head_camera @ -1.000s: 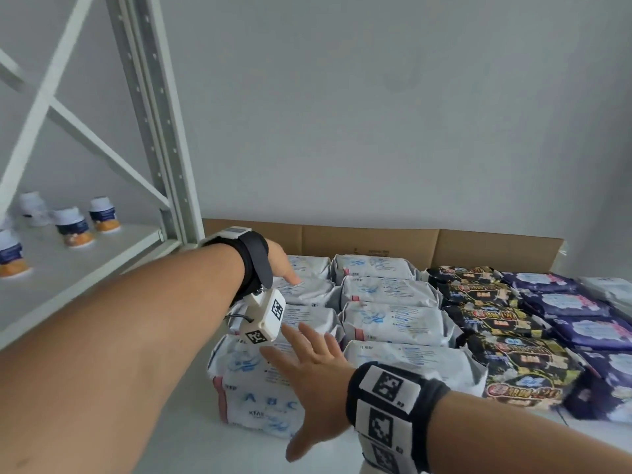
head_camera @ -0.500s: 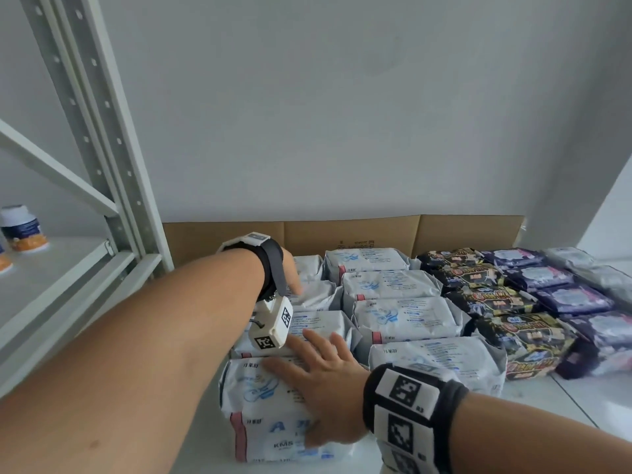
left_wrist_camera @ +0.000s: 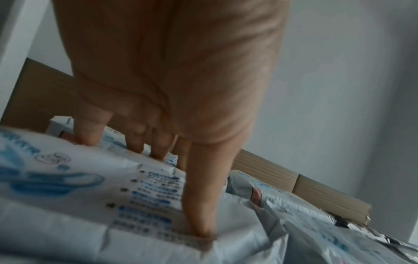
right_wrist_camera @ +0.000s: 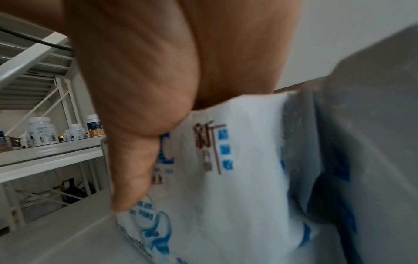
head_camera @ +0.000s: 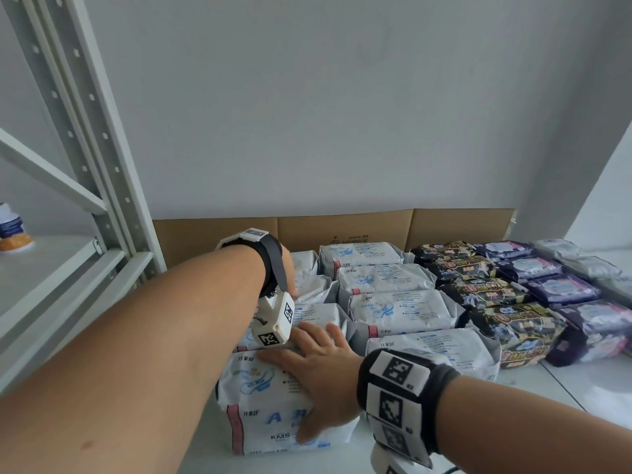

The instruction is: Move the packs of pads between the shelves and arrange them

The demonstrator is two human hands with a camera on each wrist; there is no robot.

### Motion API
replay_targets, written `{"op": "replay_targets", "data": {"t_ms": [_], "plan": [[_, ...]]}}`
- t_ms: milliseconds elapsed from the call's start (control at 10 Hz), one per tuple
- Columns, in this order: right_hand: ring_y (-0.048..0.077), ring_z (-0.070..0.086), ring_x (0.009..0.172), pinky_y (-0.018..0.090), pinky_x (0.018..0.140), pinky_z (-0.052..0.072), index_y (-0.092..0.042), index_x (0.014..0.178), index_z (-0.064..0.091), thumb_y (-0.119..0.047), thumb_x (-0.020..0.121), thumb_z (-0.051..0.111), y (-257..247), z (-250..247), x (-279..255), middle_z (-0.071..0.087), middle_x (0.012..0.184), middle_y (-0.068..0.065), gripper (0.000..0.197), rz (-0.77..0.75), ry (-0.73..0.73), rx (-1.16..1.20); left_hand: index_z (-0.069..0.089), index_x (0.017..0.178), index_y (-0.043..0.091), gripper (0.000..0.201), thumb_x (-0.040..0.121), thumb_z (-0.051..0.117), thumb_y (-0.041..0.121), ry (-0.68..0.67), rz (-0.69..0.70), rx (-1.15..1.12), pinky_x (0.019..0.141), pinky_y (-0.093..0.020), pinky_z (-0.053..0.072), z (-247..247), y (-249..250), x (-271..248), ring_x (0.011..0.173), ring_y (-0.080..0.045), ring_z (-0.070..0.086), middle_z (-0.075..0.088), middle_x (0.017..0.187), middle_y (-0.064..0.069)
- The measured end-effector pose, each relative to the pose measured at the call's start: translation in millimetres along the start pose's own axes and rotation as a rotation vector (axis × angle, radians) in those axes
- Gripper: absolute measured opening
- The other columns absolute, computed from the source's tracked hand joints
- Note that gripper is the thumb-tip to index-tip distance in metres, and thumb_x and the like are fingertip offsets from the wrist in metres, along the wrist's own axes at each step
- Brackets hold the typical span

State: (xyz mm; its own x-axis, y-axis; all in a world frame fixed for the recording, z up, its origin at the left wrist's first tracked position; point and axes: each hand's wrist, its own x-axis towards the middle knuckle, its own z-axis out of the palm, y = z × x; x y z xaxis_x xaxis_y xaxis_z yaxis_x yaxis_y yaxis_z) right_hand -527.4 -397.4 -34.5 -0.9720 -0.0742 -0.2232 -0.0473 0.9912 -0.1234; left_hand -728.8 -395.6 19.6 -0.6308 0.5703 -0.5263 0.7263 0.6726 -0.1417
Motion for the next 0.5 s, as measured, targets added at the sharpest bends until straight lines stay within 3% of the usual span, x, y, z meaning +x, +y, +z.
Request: {"op": "replay_targets", "data": {"t_ms": [200,300,400,500], "plan": [[0.021,0.003,0.143,0.05,0.114,-0.006,-0.036,0.148,0.009,-0.06,0.07,0.071,-1,-6,-7,0.017,0.152,-0.001,0.102,-0.025,0.026,0.033,0.034,0.146,0.012,0.073,0.089,0.053,0.054,0.002,0.03,-0.171,0.11,-0.038,0.035,2,6,-8,0.137,-0.023,0.038,0.035,0.152,-0.005],[0.02,-0.001,0.145,0.046,0.114,-0.007,-0.032,0.149,0.012,-0.053,0.075,0.071,2,-9,-21,0.008,0.156,-0.002,0.097,-0.048,0.008,0.067,0.036,0.145,0.012,0.072,0.088,0.052,0.055,0.112,0.046,-0.224,0.11,-0.038,0.035,-3,10,-25,0.134,-0.024,0.041,0.038,0.15,-0.005],[0.018,-0.003,0.146,0.047,0.115,-0.003,-0.033,0.148,0.02,-0.036,0.089,0.061,10,-6,-44,0.005,0.159,-0.003,0.072,-0.116,-0.02,0.078,0.029,0.149,0.018,0.077,0.086,0.059,0.051,0.145,0.149,-0.399,0.113,-0.034,0.029,1,13,-50,0.139,-0.022,0.035,0.032,0.153,-0.002],[0.009,0.004,0.144,0.037,0.119,0.001,-0.034,0.148,0.026,-0.036,0.099,0.038,28,7,-71,0.014,0.158,-0.005,0.05,-0.16,-0.023,0.171,0.029,0.148,0.023,0.077,0.084,0.064,0.046,0.178,0.294,-0.566,0.114,-0.03,0.026,11,18,-82,0.139,-0.017,0.035,0.034,0.153,-0.003]]}}
